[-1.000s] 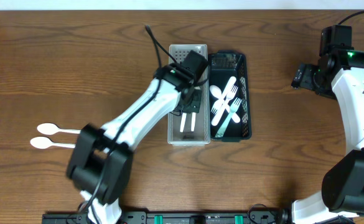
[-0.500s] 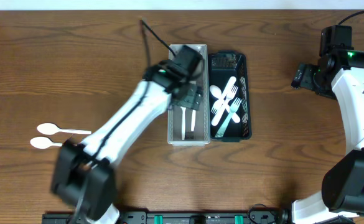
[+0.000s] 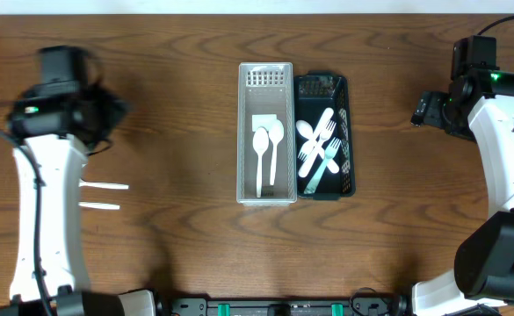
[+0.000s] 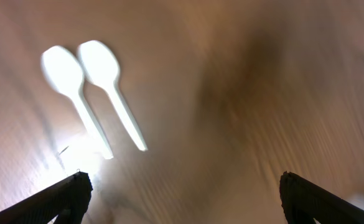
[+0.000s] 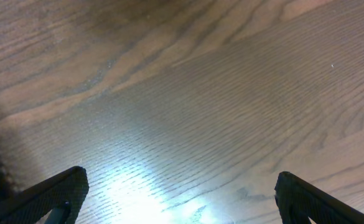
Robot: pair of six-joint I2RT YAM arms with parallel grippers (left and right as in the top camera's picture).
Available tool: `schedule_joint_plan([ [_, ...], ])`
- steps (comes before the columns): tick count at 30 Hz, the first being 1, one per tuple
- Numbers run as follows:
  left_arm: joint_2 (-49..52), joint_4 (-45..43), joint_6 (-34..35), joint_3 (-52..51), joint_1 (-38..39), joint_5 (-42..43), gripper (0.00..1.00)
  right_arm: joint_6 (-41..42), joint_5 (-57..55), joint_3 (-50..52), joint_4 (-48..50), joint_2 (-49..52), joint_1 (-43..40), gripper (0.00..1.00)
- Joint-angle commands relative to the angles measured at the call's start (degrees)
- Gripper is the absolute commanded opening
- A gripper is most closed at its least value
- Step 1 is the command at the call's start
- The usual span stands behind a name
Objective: Pack container
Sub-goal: 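Move the left gripper to a lower-left white spoon and grasp it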
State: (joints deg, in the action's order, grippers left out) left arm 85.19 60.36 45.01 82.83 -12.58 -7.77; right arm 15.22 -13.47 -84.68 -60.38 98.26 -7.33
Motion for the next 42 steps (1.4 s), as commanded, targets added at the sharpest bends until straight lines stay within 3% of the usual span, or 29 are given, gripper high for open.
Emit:
schedule_joint_plan([
  [1, 2.8, 0.1, 10.9, -2.3, -6.6, -0.4, 0.98, -0.7, 0.0, 0.2, -0.3, 0.0, -0.4, 0.99],
  [9, 14.2, -2.1, 9.9, -2.7, -16.9, 5.5, 0.98, -0.7, 0.0, 0.2, -0.8, 0.0, -0.4, 0.99],
  [12, 19.1, -3.7, 7.6, -2.7, -18.1, 9.3, 0.98, -0.8, 0.0, 0.2, -1.1, 0.0, -0.4, 0.99],
  [19, 27.7, -7.4, 1.6, -2.7, -18.1, 9.4, 0.98, -1.2, 0.0, 0.2, -1.7, 0.0, -0.4, 0.99],
  [28, 31.8, -13.8, -4.7, -4.7, -17.8, 13.1, 0.98, -1.2, 0.0, 0.2, -2.3, 0.0, -0.4, 0.99],
  [34, 31.8, -18.4, -5.0, -10.2, -17.8, 14.5, 0.98, -1.2, 0.0, 0.2, -2.3, 0.0, -0.4, 0.99],
  [42, 31.7, -17.4, -5.6, -11.7, -17.9, 14.5, 0.98, -1.2, 0.0, 0.2, -2.2, 0.0, -0.4, 0.99],
])
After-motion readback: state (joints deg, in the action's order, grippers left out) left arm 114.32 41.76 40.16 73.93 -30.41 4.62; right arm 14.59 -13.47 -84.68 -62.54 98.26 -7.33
